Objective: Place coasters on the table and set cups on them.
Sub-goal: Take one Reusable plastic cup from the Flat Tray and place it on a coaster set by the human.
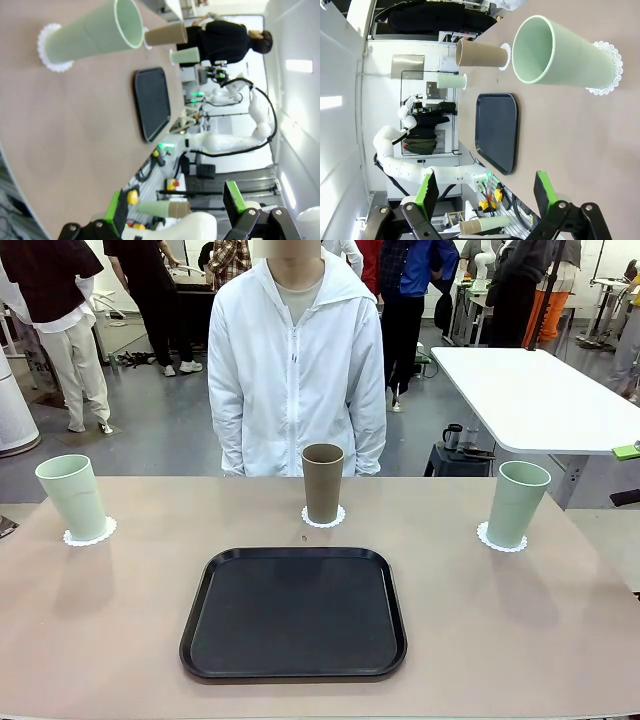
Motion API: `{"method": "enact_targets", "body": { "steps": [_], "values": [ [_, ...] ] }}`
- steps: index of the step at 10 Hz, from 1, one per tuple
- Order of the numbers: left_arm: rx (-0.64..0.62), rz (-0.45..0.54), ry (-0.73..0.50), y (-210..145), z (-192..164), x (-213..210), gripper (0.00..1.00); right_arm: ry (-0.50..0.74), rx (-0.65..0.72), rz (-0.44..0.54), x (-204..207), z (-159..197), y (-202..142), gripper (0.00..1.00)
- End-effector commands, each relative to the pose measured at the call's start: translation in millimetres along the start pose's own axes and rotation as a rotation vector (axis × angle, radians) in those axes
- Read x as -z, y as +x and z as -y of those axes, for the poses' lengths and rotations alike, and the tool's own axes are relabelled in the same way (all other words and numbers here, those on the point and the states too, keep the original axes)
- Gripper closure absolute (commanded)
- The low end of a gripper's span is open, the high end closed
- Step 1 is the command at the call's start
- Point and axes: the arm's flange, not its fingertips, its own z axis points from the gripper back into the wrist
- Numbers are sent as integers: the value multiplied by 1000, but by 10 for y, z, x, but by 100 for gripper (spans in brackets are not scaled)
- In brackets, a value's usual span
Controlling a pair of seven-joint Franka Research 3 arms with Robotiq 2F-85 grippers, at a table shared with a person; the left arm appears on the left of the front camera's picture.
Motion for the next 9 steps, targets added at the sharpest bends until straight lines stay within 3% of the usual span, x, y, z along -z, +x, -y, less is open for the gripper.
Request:
{"method": "enact_targets", "body": {
  "steps": [1,9],
  "values": [
    [-4,-1,6,-5,26,1,0,-5,-3,-2,-2,7,-3,0],
    [-4,-1,6,-5,26,1,0,-5,-3,-2,-2,7,-3,0]
  ]
}}
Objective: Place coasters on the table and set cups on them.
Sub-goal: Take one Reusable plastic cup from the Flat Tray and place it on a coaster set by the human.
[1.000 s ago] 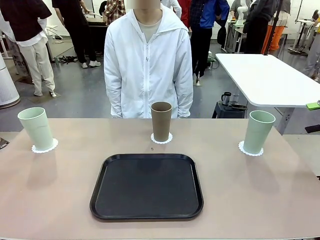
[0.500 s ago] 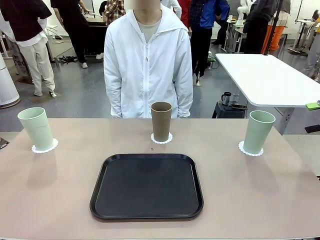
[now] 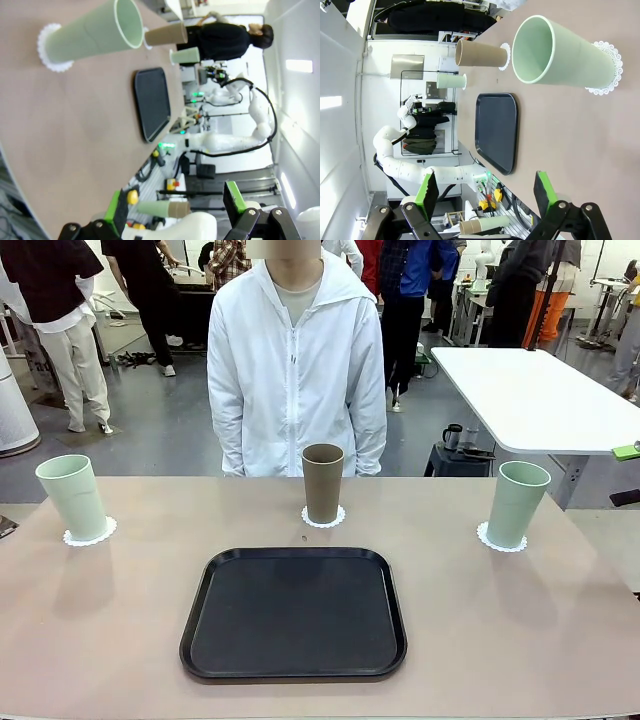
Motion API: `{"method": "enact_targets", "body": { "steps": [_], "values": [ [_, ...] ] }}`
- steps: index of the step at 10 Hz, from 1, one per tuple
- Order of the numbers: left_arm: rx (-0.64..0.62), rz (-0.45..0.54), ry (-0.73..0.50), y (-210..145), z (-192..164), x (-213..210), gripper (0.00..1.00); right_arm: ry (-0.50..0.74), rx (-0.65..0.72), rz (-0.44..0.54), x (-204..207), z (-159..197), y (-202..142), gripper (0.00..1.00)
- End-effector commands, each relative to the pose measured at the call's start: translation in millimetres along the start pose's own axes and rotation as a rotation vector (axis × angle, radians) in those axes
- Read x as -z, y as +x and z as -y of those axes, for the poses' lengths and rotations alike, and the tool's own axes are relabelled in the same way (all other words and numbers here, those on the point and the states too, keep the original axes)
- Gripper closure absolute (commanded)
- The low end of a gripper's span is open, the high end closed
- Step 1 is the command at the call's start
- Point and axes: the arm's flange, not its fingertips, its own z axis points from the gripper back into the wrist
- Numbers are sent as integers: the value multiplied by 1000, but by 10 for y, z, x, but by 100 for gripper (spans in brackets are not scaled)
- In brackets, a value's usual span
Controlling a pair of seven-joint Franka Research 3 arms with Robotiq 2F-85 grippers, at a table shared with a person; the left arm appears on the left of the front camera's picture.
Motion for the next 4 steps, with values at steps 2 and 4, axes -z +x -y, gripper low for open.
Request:
{"method": "enact_targets", "body": {
  "steps": [2,4],
  "values": [
    [-4,-1,6,-5,26,1,0,-3,-3,-2,-1,8,-3,0],
    [-4,-1,6,-5,26,1,0,-3,-3,-2,-1,8,-3,0]
  ]
}}
